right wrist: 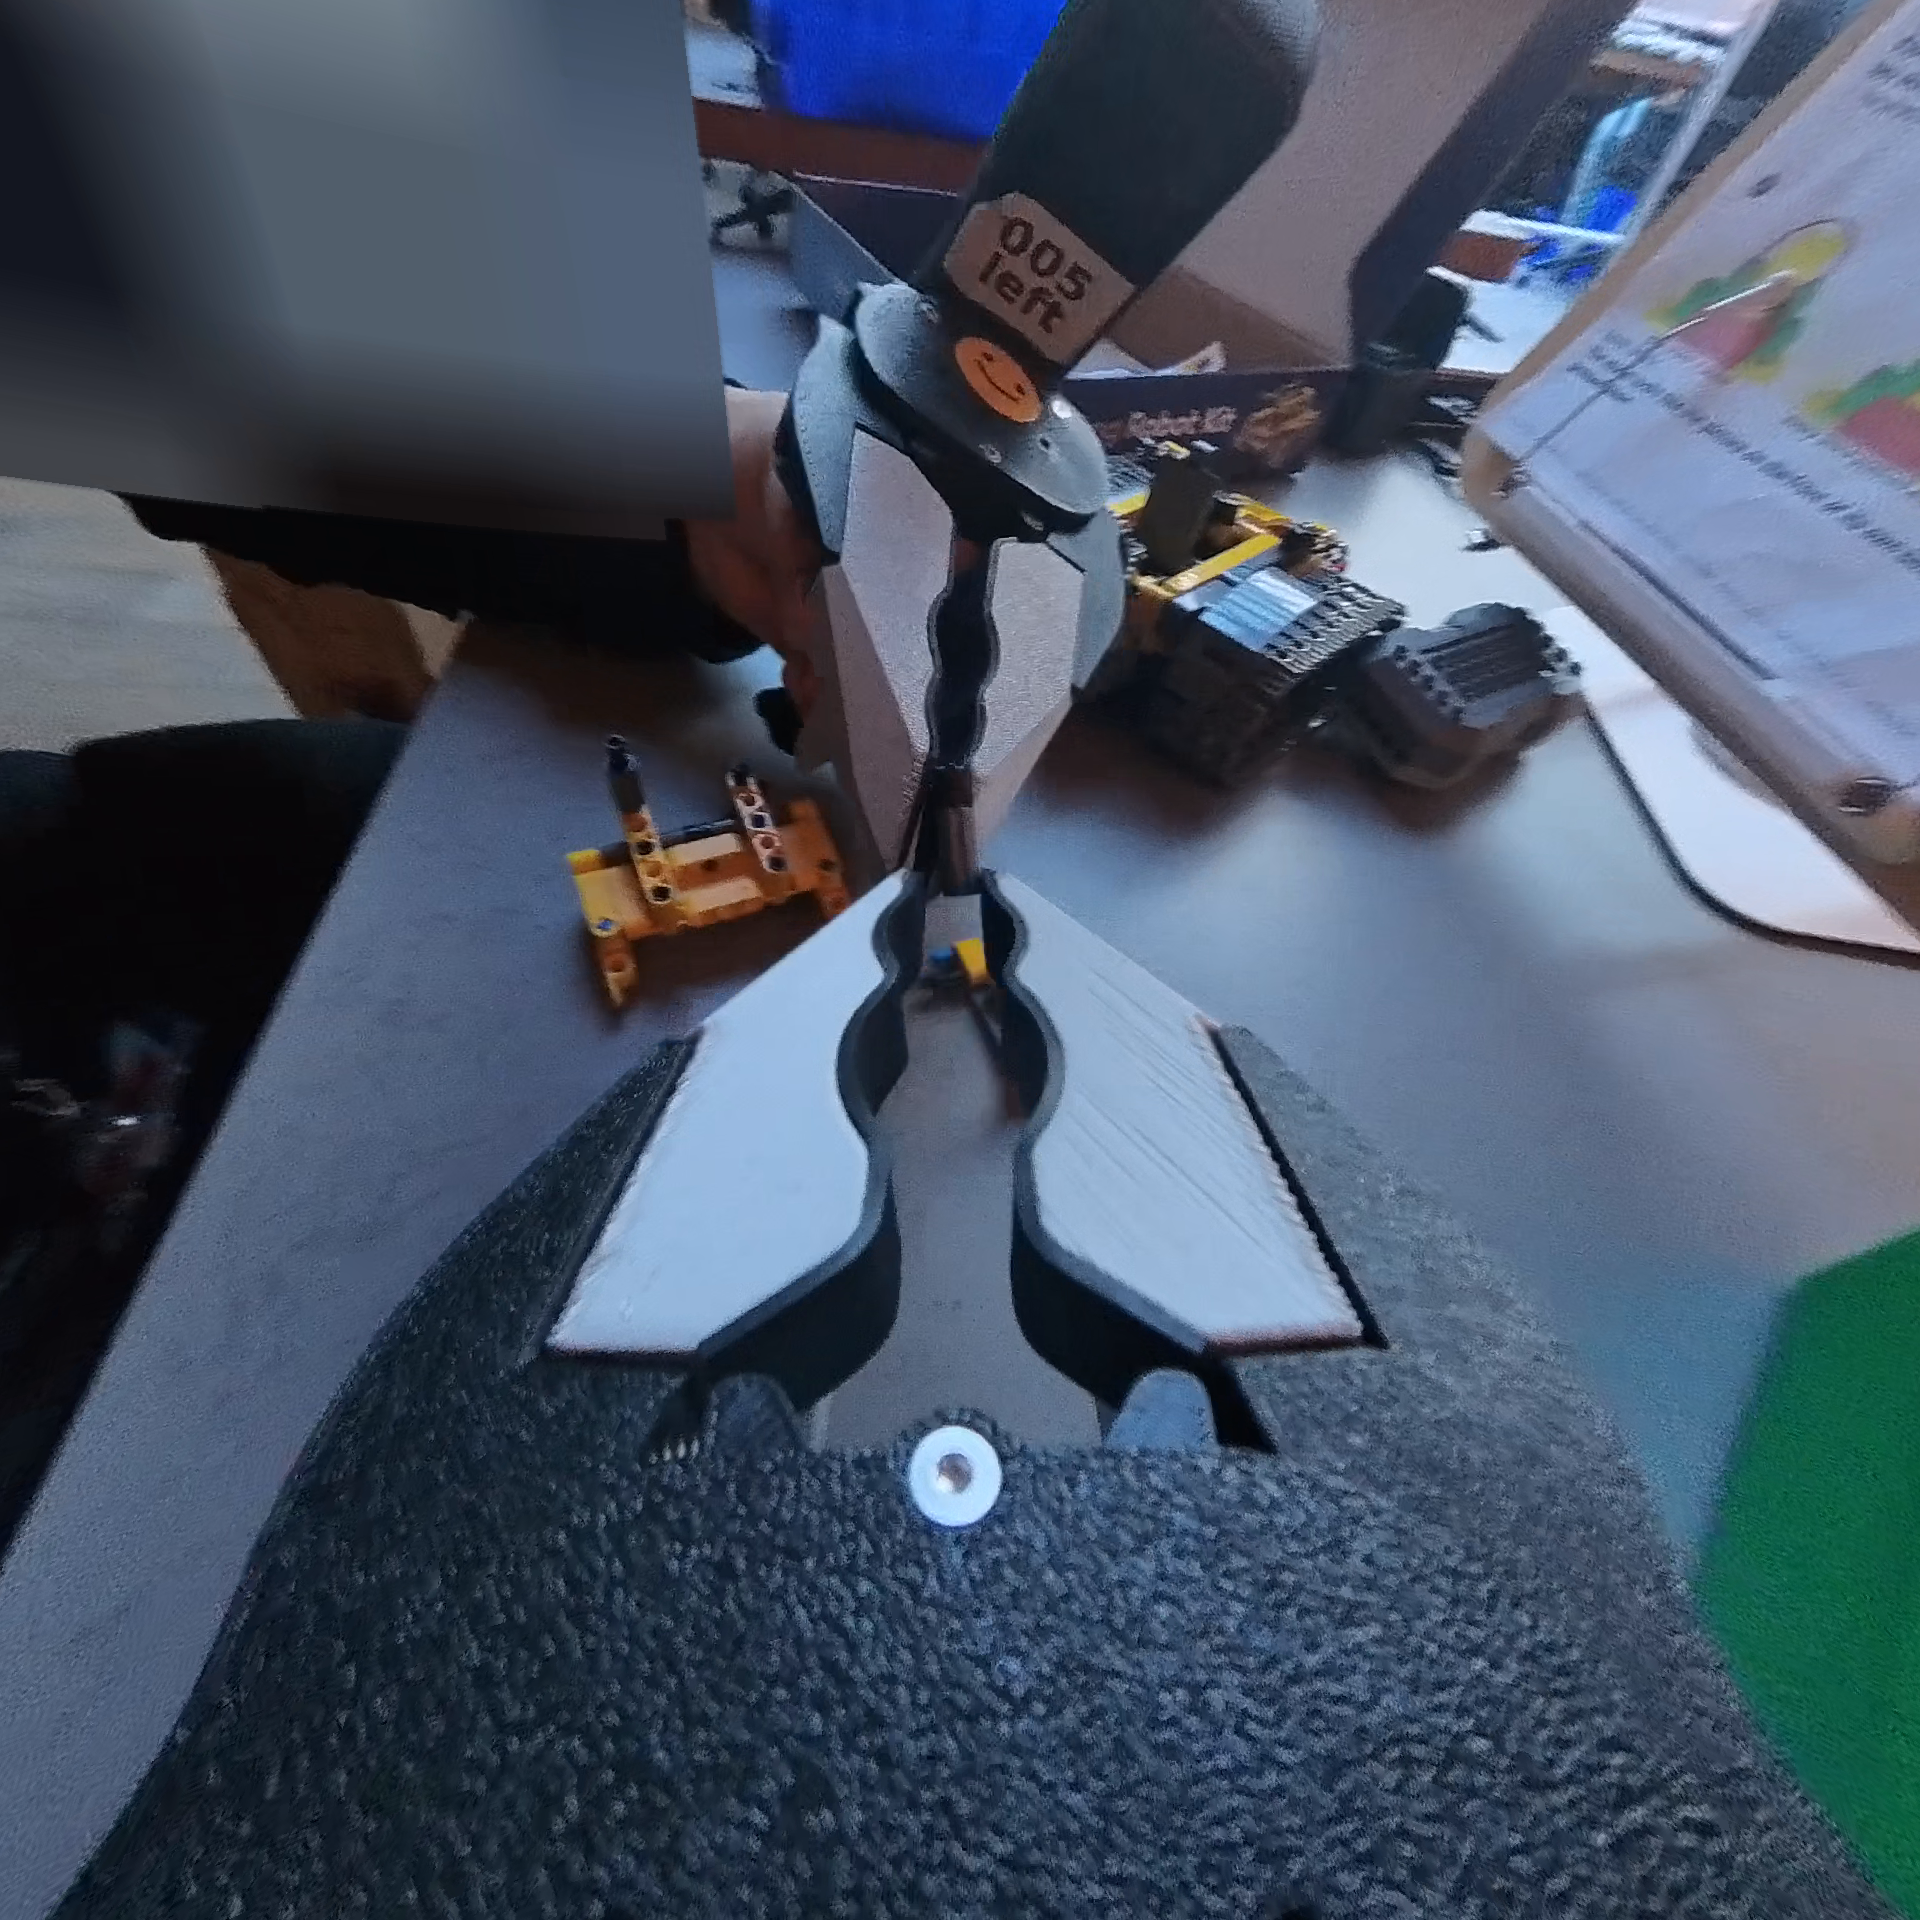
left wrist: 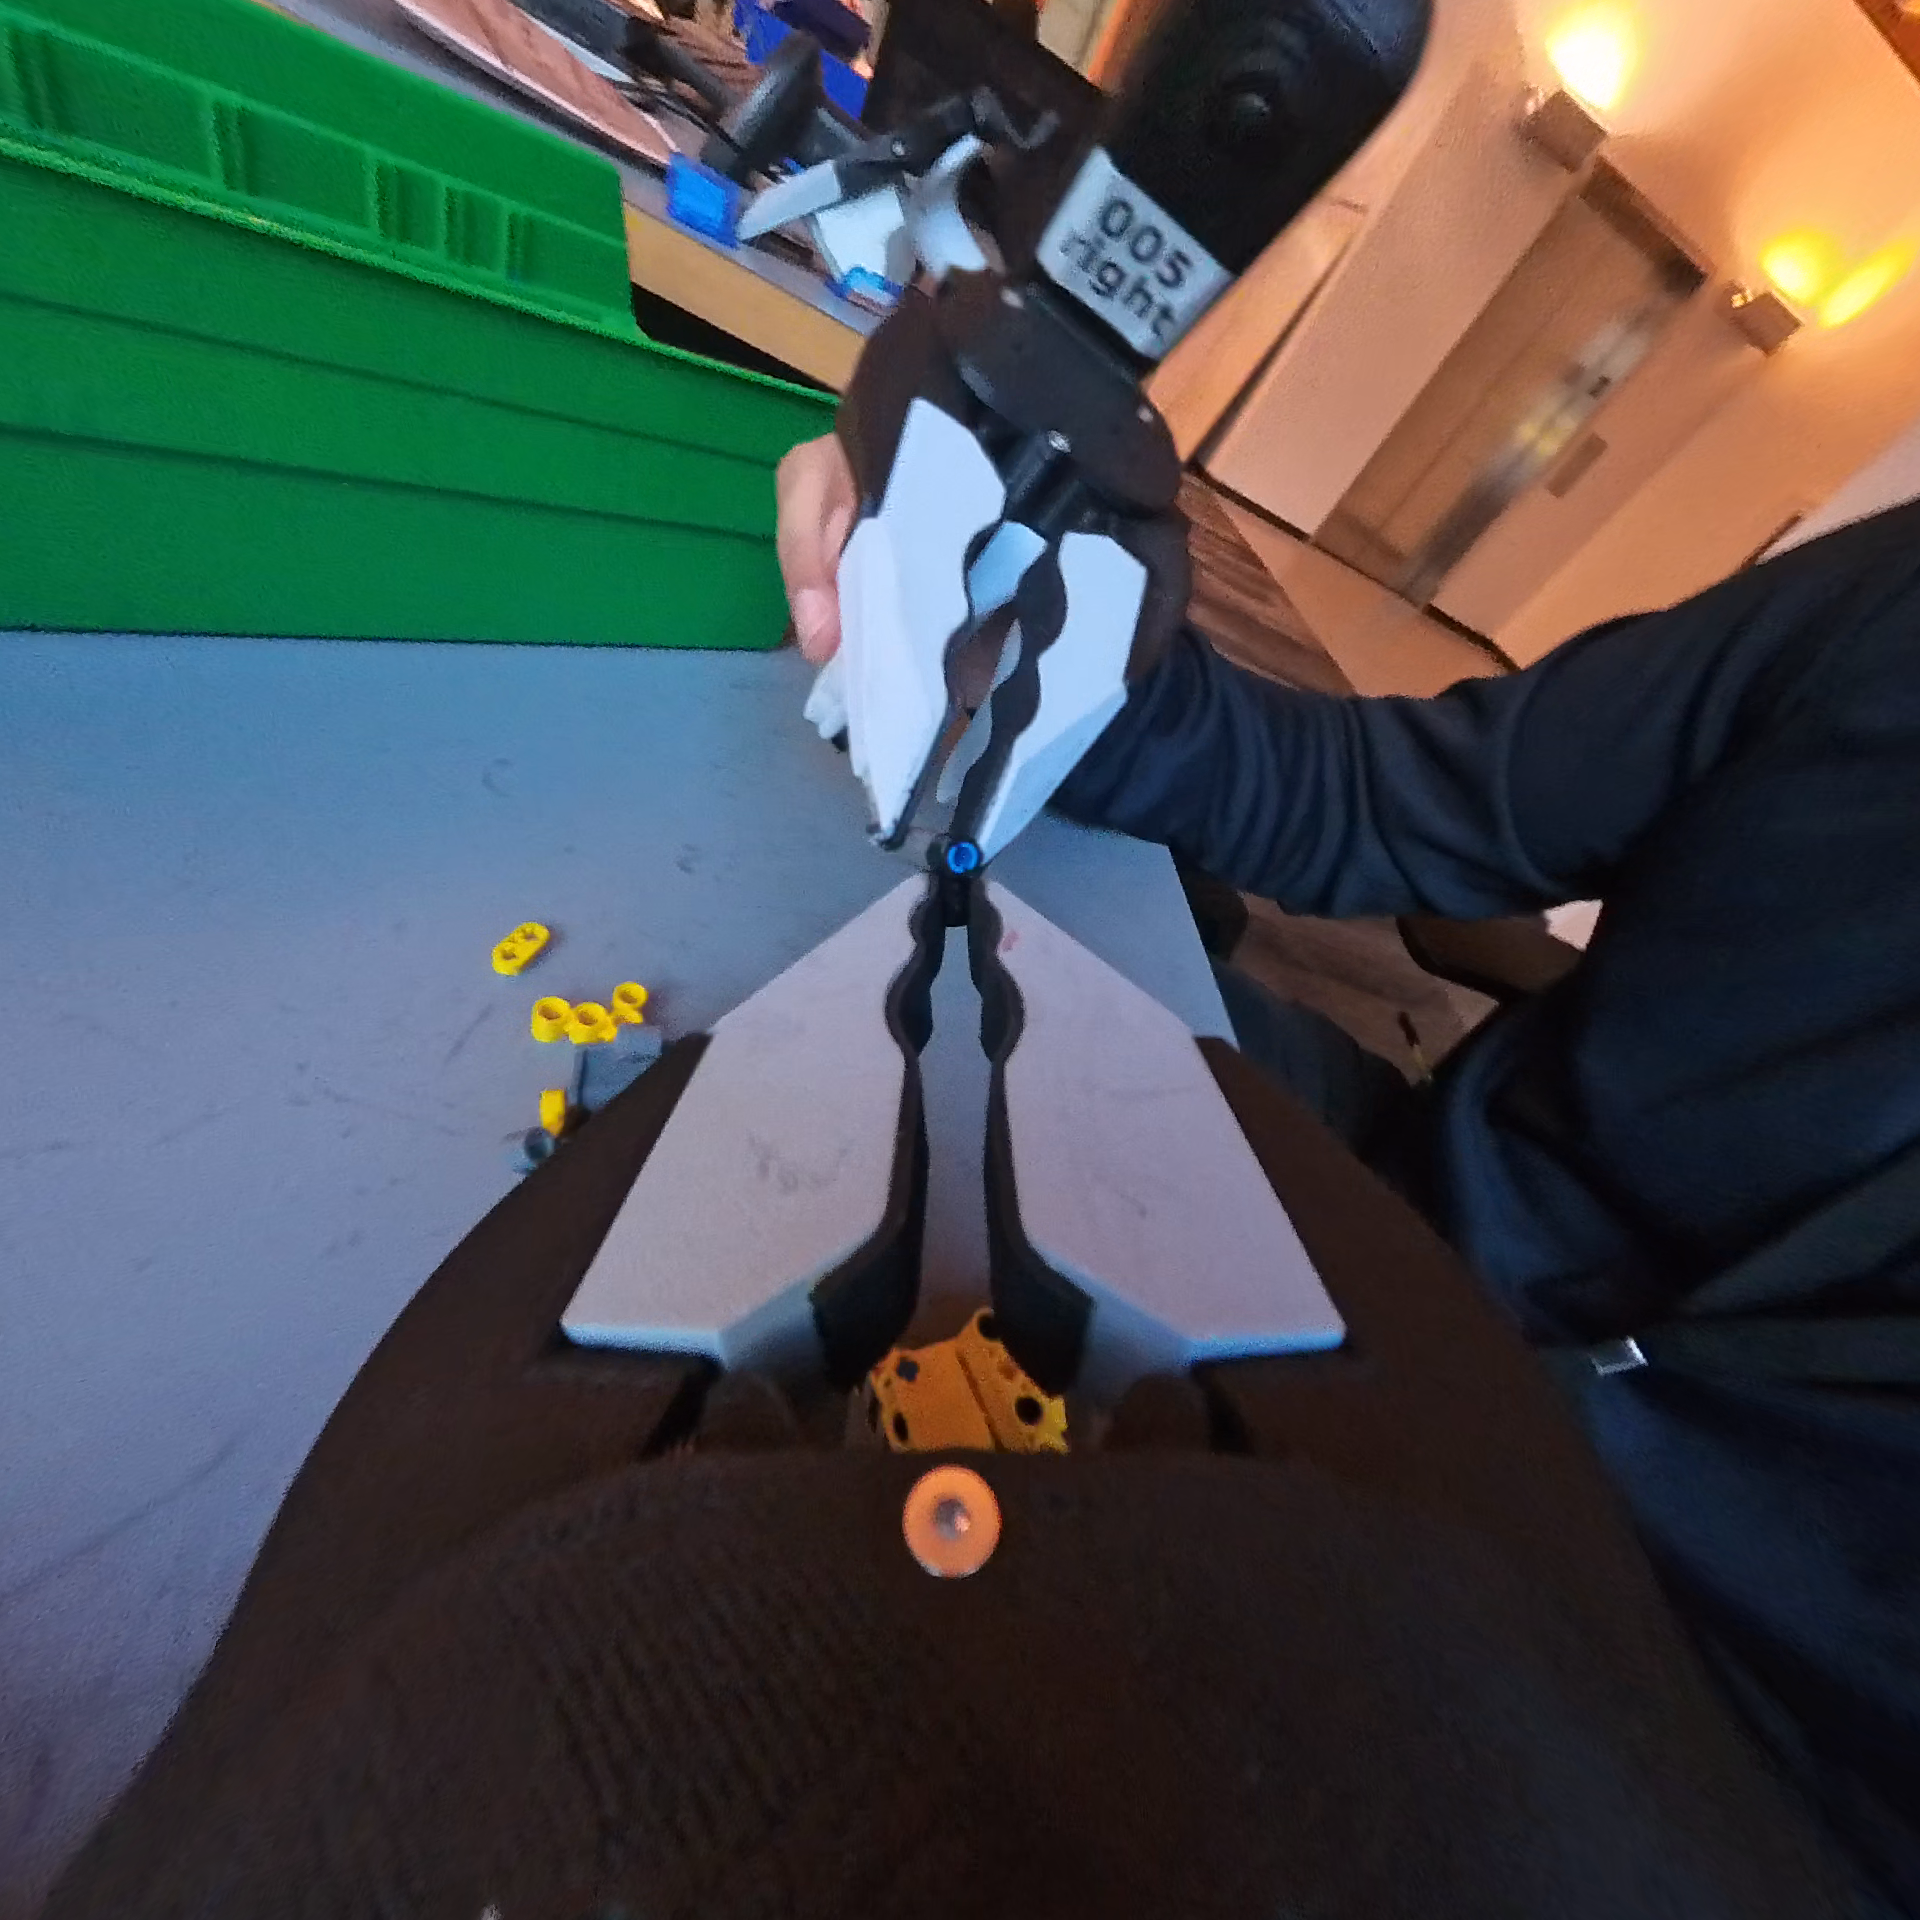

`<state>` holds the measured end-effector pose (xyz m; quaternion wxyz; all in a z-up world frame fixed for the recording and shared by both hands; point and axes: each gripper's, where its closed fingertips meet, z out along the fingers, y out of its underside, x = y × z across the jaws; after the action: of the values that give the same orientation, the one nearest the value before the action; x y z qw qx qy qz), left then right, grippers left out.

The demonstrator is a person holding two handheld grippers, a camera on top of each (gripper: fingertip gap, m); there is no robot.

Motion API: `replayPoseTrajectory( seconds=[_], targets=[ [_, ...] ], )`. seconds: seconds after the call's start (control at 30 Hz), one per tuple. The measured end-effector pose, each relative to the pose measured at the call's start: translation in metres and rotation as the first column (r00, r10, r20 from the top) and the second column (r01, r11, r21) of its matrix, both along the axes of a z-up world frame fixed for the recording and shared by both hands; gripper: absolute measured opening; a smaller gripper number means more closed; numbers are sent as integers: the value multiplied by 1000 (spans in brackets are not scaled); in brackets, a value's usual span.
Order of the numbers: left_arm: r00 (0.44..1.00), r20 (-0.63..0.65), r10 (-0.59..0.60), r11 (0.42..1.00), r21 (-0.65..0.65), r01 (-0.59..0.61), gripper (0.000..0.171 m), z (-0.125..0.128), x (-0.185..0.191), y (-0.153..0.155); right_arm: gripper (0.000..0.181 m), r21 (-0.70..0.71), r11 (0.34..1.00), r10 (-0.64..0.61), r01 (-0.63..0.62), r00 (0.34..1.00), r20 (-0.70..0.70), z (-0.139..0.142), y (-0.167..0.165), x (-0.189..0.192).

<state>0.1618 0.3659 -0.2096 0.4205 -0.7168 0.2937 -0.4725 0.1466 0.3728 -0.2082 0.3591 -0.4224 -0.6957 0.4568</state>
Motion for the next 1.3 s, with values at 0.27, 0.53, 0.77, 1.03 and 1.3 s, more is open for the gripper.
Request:
replayPoseTrajectory(
  seconds=[0.27, 0.53, 0.77, 1.03, 1.3],
  targets=[
    [962, -270, 50, 996, 83, -28, 1, -32, -1, 5, 0, 277, 952, -129, 128, 992, -14, -13, 11, -11],
    [940, -313, 132, 988, 124, -97, 1, -38, -9, 18, 0, 404, 876, -316, 265, 946, 65, -40, 45, -17],
    [939, -296, 174, 982, 123, -143, 1, -36, -15, 25, 0, 395, 859, -379, 326, 923, 62, -38, 57, -15],
    [939, -303, 164, 983, 130, -130, 1, -36, -11, 22, 0, 412, 855, -374, 315, 925, 71, -42, 56, -16],
    [976, -199, 84, 976, 214, -40, 1, -11, -7, 10, 0, 151, 974, -159, 166, 986, -55, -1, 18, -12]
  ],
)
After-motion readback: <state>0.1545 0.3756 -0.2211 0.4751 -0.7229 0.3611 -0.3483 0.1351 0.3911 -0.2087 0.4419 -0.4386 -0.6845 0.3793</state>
